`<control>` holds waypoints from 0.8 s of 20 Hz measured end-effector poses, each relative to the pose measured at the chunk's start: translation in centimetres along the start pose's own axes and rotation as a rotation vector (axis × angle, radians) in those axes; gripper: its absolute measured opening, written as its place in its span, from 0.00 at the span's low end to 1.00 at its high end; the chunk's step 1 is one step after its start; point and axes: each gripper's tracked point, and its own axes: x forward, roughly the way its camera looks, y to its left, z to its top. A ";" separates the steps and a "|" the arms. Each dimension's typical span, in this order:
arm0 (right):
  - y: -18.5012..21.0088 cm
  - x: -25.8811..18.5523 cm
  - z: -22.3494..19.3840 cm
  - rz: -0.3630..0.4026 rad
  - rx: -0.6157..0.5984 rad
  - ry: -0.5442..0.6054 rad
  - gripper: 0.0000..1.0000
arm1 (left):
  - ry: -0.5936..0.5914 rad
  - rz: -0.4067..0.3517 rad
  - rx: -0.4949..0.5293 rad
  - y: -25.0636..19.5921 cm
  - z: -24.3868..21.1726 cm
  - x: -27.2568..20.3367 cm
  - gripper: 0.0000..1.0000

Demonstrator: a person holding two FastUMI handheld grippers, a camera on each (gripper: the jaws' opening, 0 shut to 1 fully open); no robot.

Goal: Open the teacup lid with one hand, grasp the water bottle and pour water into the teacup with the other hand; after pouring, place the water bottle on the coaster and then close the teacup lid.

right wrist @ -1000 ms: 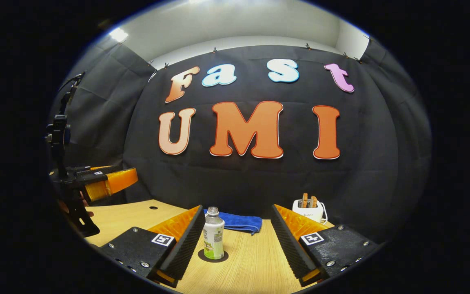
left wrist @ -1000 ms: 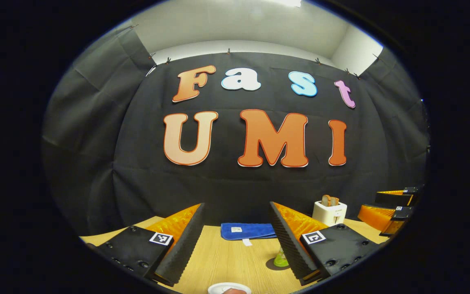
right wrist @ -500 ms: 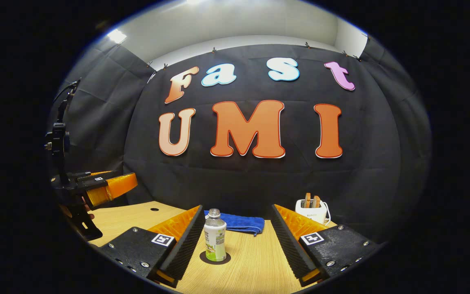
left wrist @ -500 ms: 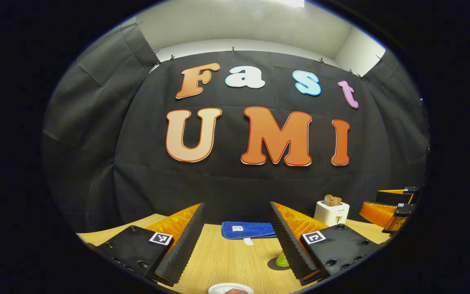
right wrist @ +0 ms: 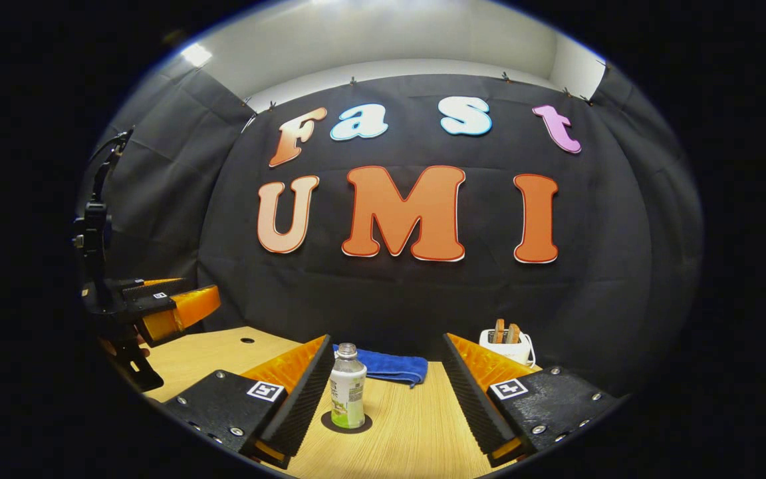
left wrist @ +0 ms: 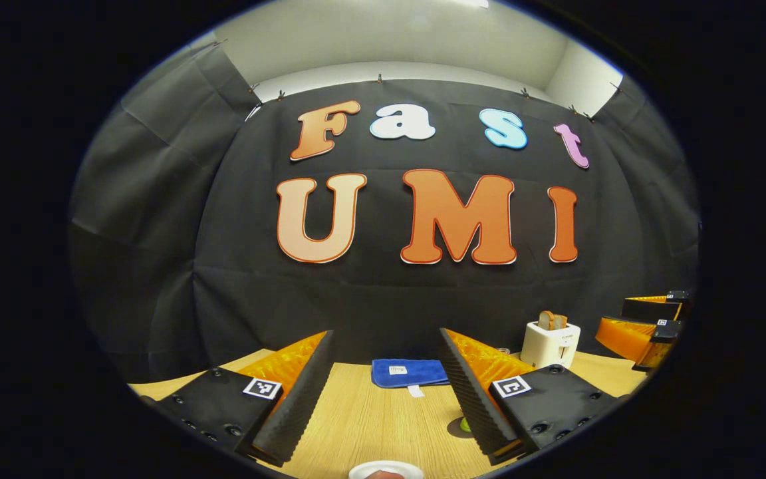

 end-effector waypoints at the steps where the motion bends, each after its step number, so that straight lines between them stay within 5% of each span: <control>1: 0.0 0.0 0.0 0.002 0.005 0.000 0.96 | -0.003 0.002 0.003 0.0 0.2 0.0 0.98; 16: -0.5 0.0 1.3 0.003 0.007 -0.017 0.96 | -0.018 -0.011 0.028 -0.9 1.2 0.1 0.95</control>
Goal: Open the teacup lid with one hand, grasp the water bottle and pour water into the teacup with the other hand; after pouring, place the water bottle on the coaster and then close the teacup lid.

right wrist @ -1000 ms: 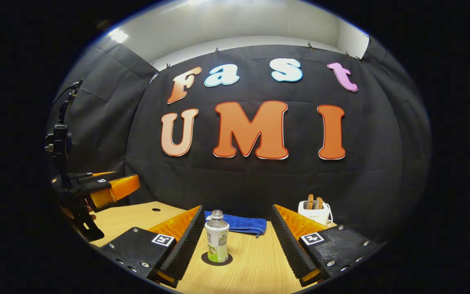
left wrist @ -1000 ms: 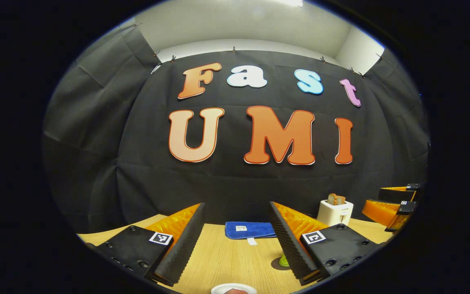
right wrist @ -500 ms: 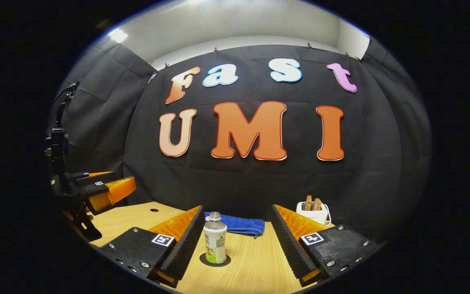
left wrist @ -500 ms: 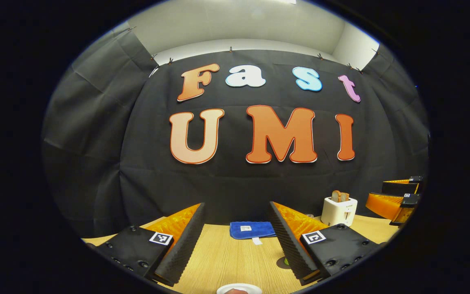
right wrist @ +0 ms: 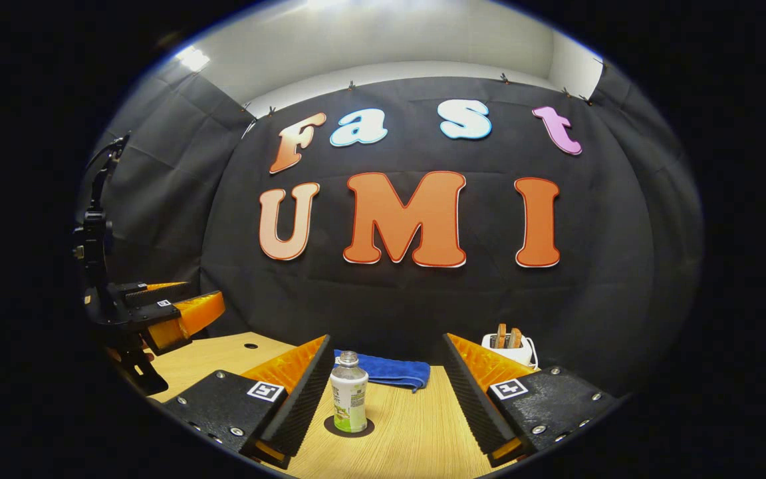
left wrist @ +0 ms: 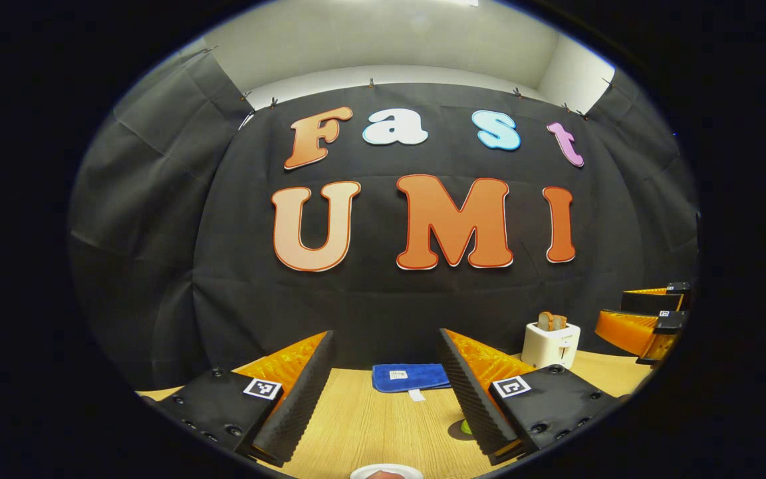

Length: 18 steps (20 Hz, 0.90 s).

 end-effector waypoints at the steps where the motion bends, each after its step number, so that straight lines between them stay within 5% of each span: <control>1: 0.0 0.0 0.1 0.000 0.002 0.001 0.96 | 0.000 0.000 0.001 0.0 0.0 -0.1 0.96; 18: 0.0 -0.2 0.6 0.015 0.007 -0.011 0.96 | 0.001 -0.010 0.015 -0.7 0.3 0.0 0.96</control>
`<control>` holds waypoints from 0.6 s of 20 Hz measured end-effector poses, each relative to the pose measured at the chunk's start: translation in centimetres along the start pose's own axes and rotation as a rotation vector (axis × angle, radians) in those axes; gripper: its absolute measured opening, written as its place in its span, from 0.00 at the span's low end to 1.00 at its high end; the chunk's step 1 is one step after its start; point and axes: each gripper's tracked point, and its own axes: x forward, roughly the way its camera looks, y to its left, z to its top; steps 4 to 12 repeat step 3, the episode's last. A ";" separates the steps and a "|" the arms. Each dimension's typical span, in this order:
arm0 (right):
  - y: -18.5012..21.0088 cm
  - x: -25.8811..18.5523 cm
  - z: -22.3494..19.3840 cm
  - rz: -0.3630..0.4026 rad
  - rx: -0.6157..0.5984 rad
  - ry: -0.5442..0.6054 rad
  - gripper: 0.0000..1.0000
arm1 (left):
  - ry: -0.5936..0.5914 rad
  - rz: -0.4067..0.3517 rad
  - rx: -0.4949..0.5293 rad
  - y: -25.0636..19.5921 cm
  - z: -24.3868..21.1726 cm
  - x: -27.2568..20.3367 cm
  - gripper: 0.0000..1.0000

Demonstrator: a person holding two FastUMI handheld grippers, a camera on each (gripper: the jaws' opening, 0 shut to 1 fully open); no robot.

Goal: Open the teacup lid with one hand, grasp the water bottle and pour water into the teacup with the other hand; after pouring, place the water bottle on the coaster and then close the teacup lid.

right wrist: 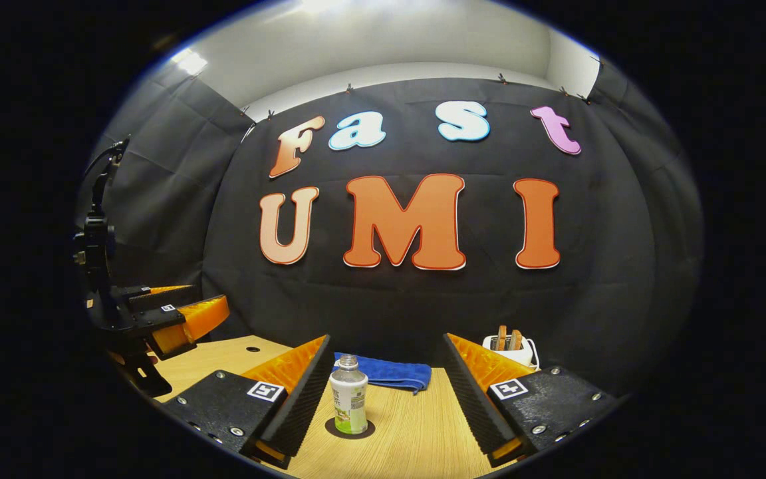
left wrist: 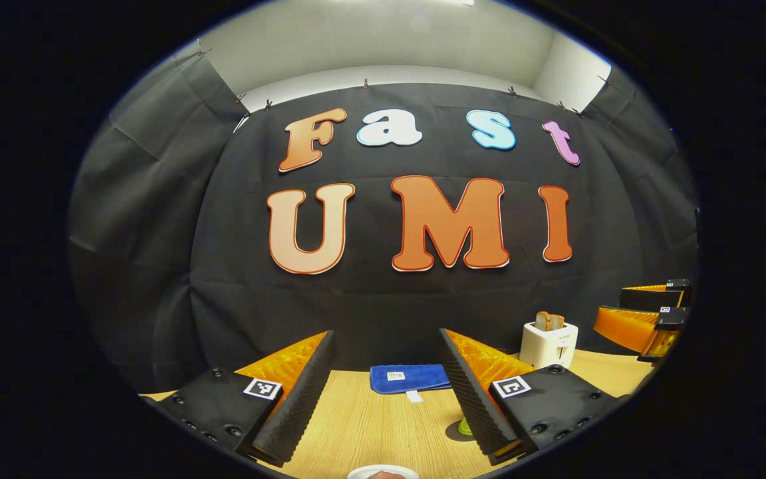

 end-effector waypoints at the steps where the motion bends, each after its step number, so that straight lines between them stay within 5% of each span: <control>1: 0.1 0.0 0.0 0.001 -0.003 0.000 0.96 | 0.000 0.002 0.001 0.1 0.0 -0.1 0.96; 12: 0.1 -0.1 0.2 0.004 -0.008 -0.004 0.96 | -0.003 0.002 -0.001 0.0 0.2 -0.2 0.95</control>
